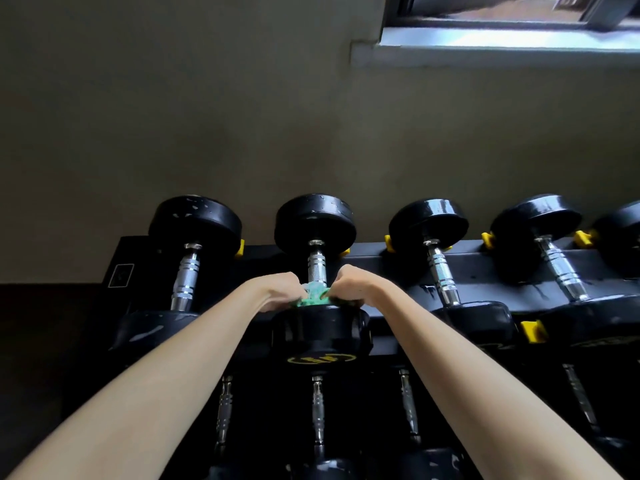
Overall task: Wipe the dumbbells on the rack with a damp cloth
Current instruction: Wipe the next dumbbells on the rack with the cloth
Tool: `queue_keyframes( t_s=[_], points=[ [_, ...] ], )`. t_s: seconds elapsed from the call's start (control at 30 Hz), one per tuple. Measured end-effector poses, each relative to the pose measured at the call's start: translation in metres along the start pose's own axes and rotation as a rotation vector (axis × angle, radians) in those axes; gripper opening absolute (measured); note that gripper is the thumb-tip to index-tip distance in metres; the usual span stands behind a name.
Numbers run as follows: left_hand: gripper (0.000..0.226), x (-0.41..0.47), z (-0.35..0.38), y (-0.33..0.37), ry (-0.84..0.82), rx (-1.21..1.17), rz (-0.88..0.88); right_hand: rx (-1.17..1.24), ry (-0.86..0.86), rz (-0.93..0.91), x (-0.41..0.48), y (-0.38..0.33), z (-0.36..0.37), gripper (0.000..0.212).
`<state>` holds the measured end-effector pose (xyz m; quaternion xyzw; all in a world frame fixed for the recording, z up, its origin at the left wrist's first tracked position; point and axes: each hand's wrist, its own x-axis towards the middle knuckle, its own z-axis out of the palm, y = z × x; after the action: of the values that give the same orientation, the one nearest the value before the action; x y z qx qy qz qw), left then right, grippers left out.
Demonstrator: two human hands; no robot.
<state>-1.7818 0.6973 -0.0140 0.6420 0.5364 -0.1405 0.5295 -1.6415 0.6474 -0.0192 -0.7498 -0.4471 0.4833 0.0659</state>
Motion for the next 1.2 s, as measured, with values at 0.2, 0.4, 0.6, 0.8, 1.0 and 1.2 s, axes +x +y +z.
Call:
queue_keyframes(
  t_s=[0.2, 0.4, 0.6, 0.8, 1.0, 1.2],
  points=[
    [0.017, -0.024, -0.011, 0.017, -0.066, 0.146, 0.022, -0.003, -0.012, -0.031, -0.023, -0.007, -0.01, 0.02],
    [0.024, -0.049, -0.01, 0.024, -0.009, 0.134, 0.06, 0.094, 0.011, -0.068, -0.044, -0.011, -0.015, 0.022],
    [0.034, -0.072, -0.004, 0.025, 0.109, 0.17, 0.136, 0.203, 0.078, -0.11, -0.06, -0.005, -0.015, 0.009],
    [0.036, -0.09, 0.017, 0.014, 0.277, 0.132, 0.254, 0.399, 0.191, -0.184, -0.081, 0.007, -0.001, 0.012],
    [0.042, -0.111, 0.049, 0.01, 0.54, 0.202, 0.266, 0.301, 0.406, -0.317, -0.103, 0.018, 0.023, 0.025],
    [0.044, -0.139, 0.084, -0.003, 0.617, 0.174, 0.298, 0.262, 0.435, -0.345, -0.128, 0.039, 0.043, 0.015]
  ],
)
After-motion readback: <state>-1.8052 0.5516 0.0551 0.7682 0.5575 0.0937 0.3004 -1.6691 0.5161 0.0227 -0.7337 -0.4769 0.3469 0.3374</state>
